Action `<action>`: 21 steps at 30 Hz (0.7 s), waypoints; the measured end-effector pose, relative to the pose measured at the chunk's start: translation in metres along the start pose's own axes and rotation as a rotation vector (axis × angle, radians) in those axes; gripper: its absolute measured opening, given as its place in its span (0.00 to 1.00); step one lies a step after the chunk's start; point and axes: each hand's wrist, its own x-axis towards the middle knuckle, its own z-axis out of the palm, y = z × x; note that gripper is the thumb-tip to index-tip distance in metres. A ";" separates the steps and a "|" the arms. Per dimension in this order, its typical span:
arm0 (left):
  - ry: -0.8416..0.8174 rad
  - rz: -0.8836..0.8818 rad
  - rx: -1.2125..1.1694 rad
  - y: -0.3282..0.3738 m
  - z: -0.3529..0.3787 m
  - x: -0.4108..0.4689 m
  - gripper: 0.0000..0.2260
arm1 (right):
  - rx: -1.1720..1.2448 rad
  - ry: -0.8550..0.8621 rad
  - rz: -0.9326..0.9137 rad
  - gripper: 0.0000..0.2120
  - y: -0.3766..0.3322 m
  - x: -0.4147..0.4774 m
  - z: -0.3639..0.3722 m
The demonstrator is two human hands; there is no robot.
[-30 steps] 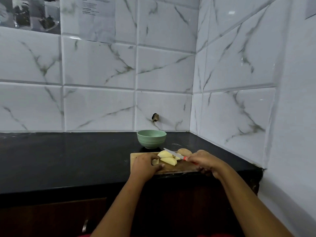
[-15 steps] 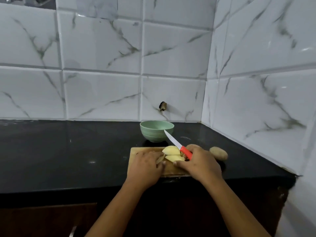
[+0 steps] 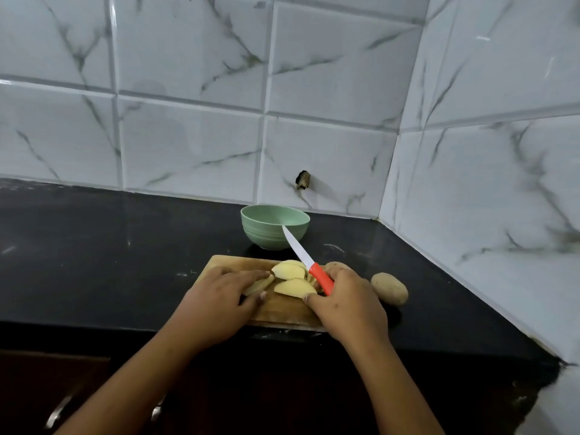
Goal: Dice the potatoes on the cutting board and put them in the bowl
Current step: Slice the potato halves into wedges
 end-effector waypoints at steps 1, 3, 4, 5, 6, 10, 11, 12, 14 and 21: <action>0.001 0.004 0.005 0.001 -0.001 0.000 0.19 | -0.001 -0.007 0.017 0.12 0.000 0.000 -0.001; -0.009 0.011 0.004 0.002 -0.001 0.000 0.19 | 0.005 -0.038 0.050 0.11 0.000 0.001 -0.004; -0.012 0.016 0.007 0.002 -0.002 -0.001 0.19 | 0.012 -0.057 0.061 0.10 0.000 0.001 -0.005; -0.017 0.021 0.012 0.001 -0.002 -0.001 0.19 | 0.021 -0.071 0.067 0.09 0.000 0.001 -0.007; -0.021 0.026 0.014 0.000 -0.002 0.000 0.19 | 0.033 -0.082 0.074 0.08 0.000 0.000 -0.009; -0.018 0.052 0.008 -0.003 -0.002 0.001 0.19 | 0.103 -0.151 0.110 0.08 0.000 -0.002 -0.023; -0.023 0.062 0.004 -0.004 -0.001 0.001 0.19 | 0.135 -0.175 0.125 0.09 0.001 -0.003 -0.028; -0.028 0.075 -0.003 -0.005 -0.001 0.002 0.19 | 0.160 -0.187 0.144 0.08 0.003 -0.003 -0.033; -0.047 0.108 -0.021 -0.008 -0.001 0.004 0.19 | 0.176 -0.186 0.199 0.05 0.009 -0.001 -0.039; -0.218 0.211 -0.201 -0.020 -0.009 0.017 0.18 | 0.040 -0.025 0.244 0.03 0.016 0.005 -0.028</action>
